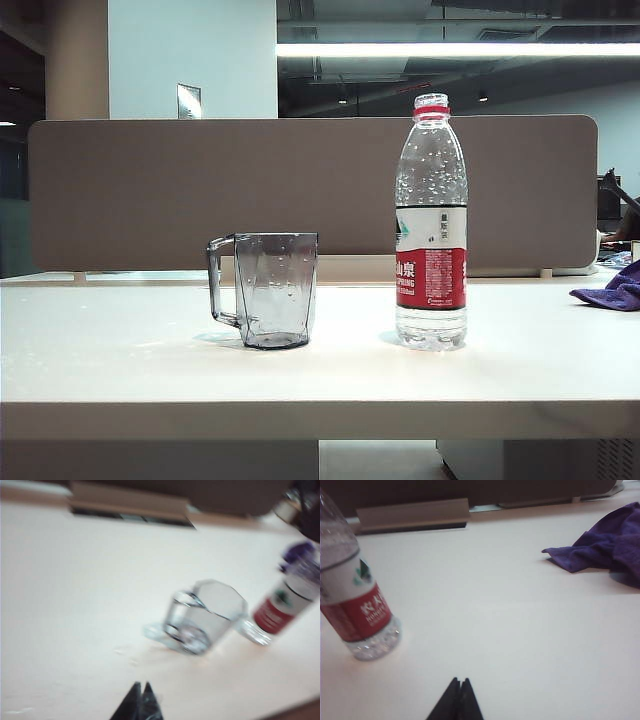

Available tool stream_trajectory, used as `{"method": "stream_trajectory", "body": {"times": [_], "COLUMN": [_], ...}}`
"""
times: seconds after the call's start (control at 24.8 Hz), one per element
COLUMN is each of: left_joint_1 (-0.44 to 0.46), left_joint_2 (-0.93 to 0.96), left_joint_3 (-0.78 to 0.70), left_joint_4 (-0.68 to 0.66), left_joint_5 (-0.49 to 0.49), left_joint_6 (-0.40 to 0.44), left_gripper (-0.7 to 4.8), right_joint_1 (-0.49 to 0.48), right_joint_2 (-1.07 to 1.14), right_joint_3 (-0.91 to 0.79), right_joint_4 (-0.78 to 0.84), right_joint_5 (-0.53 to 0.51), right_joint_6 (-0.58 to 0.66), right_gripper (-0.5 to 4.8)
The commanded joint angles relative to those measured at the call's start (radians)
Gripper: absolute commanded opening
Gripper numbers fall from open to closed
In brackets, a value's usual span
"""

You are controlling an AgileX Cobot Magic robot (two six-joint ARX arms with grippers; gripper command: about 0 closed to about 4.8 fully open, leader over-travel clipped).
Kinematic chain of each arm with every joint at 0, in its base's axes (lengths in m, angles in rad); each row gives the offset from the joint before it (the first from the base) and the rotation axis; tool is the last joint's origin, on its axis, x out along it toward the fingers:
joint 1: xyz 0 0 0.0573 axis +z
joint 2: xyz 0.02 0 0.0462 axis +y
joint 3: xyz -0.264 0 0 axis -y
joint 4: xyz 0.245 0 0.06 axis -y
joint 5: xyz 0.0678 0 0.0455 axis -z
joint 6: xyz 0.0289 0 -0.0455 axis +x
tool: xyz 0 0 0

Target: Pick up the mineral water bottle on the table and pour a little water into the mug.

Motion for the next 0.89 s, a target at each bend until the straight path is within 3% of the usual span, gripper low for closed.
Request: {"method": "stream_trajectory", "body": {"times": [0.04, 0.12, 0.2, 0.36, 0.48, 0.56, 0.76, 0.89], "left_joint_1": [-0.004, -0.017, -0.035, -0.051, -0.051, -0.051, -0.051, -0.051], "left_joint_2": [0.117, 0.166, 0.188, 0.159, 0.126, 0.114, 0.078, 0.041], "left_joint_3": [0.048, 0.060, 0.062, 0.063, 0.063, 0.063, 0.063, 0.063], "left_joint_4": [0.024, 0.024, 0.019, -0.062, -0.145, -0.159, -0.159, -0.160], "left_joint_5": [0.283, 0.392, 0.410, 0.360, 0.270, 0.260, 0.260, 0.256], "left_joint_6": [0.075, 0.125, 0.139, 0.280, 0.300, 0.300, 0.307, 0.292], "left_gripper": [-0.05, -0.05, -0.05, -0.05, -0.05, -0.05, -0.05, -0.05], "right_joint_1": [0.000, 0.000, 0.000, 0.000, 0.001, 0.002, 0.002, 0.003], "right_joint_2": [-0.001, -0.001, -0.001, -0.001, -0.001, -0.001, -0.001, -0.001], "right_joint_3": [-0.007, -0.007, -0.007, -0.007, -0.007, -0.007, -0.007, -0.007], "right_joint_4": [0.029, 0.029, 0.037, 0.048, 0.050, 0.053, 0.047, 0.040], "right_joint_5": [-0.068, -0.136, -0.221, -0.426, -0.517, -0.592, -0.618, -0.613], "right_joint_6": [0.124, 0.174, 0.216, 0.288, 0.293, 0.315, 0.373, 0.338], "right_gripper": [-0.05, -0.05, -0.05, -0.05, -0.05, -0.05, 0.02, 0.81]}}
